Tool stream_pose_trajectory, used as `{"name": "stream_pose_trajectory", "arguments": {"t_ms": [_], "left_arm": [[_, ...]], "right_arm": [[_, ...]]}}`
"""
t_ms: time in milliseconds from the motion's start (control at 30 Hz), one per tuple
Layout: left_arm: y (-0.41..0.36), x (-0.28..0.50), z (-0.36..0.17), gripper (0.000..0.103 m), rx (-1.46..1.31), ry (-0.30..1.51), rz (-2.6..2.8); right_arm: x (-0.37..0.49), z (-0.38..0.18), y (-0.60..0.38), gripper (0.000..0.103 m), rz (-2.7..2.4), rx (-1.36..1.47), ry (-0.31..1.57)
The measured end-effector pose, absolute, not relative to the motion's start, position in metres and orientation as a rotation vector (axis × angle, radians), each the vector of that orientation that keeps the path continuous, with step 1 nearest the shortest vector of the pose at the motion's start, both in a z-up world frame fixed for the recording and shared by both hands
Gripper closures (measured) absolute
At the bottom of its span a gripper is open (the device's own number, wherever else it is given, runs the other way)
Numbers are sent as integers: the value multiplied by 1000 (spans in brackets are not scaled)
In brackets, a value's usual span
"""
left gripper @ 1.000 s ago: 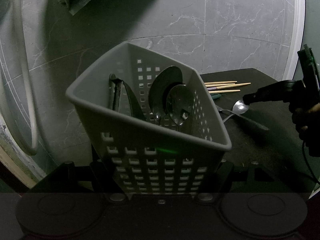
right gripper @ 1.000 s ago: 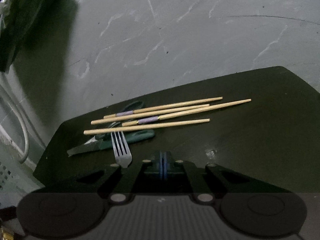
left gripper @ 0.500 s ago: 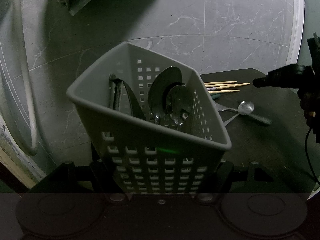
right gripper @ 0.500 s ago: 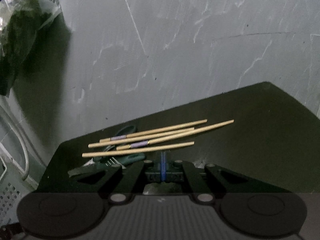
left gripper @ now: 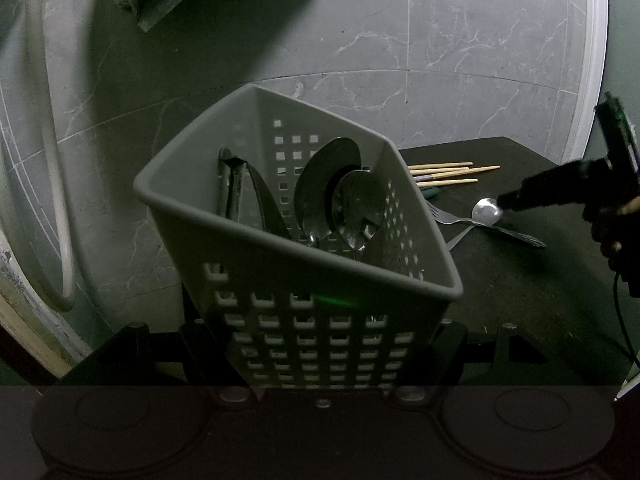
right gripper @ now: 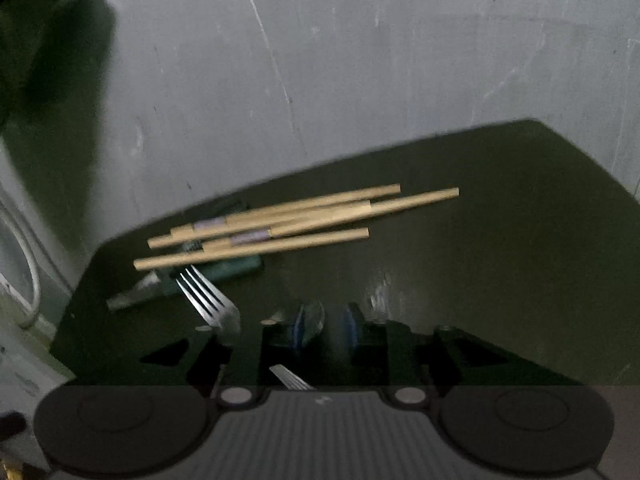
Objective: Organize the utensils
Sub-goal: 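Grasp the metal spoon from the pile with the right gripper, then lift the metal spoon over the white holder and release it inside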
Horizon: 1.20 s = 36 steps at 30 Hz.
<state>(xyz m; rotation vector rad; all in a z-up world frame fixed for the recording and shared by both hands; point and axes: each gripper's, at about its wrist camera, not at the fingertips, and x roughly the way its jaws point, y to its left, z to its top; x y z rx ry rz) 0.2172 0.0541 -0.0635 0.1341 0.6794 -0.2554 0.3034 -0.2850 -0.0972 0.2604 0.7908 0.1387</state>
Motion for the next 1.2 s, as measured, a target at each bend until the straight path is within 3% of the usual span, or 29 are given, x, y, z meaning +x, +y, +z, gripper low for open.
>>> {"name": "stream_pose_trajectory", "arguments": {"t_ms": [167,233,267,300,600,1200], "left_arm": [[53,216,-63,26,140,683,-256],[53,216,-62,26,141,683,-256],[53,216,-62,26,140,684,-255],[53,216,-62,26,140,684,-255],[52,216,-63,26,138,684,-252],[52,216,-63,27,137,683,-254]], "right_arm": [[307,-103,-277,53,206,214,763],[312,-103,-265,58,229,121,748],[312,-104,-259,76,238,76,744],[311,-104,-256,82,248,59,737],[305,-102,-261,99,247,148,702],[287,-49,-266,103,263,113,565]]}}
